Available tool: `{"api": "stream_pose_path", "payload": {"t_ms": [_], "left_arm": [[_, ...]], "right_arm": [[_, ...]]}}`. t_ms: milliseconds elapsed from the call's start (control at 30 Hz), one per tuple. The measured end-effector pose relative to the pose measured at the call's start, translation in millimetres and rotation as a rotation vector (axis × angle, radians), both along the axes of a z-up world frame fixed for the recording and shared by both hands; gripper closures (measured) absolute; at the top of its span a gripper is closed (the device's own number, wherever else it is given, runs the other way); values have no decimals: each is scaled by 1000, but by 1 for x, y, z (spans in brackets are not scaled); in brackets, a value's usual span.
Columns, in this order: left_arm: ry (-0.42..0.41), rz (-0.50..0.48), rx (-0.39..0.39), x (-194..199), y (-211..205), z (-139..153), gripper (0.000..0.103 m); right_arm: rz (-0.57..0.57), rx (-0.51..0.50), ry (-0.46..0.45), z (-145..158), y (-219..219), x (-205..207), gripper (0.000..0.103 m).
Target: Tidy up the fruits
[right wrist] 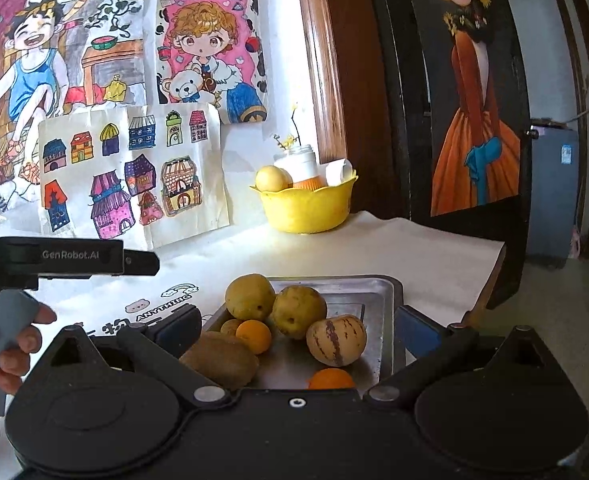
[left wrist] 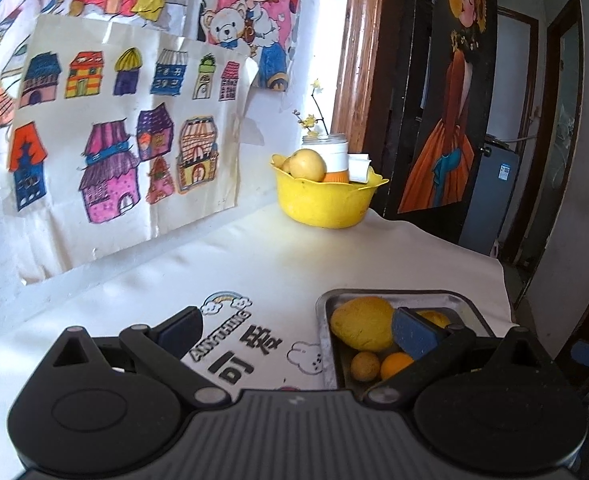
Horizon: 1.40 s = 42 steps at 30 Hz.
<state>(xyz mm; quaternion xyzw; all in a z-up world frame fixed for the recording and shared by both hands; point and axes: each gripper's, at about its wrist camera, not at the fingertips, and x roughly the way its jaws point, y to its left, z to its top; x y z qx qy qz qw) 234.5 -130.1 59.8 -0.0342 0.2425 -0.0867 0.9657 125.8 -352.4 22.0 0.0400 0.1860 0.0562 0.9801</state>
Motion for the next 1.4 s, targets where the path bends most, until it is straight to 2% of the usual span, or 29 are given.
{"api": "stream_pose_path", "payload": {"t_ms": [233,433,633,967,1400], "left_arm": [[14,66,-36,-16,16,-14,1],[48,113,-83,-26,33,-22,1],[48,141,-63,-34,42,-23,1],[68,126,-1,-52,44,-30,1],[25,83,-17,-86,55,-35,1]], "right_arm": [[-25,-60,-39,-2,17,-12,1],[-51,-64,-52,-4,28,-18,1],[-69,-82,-74,-5,38,-26,1],[-107,-102,-89,-7,45,-38,1],[-145,-108,-101,-12,57,-65,1]]}}
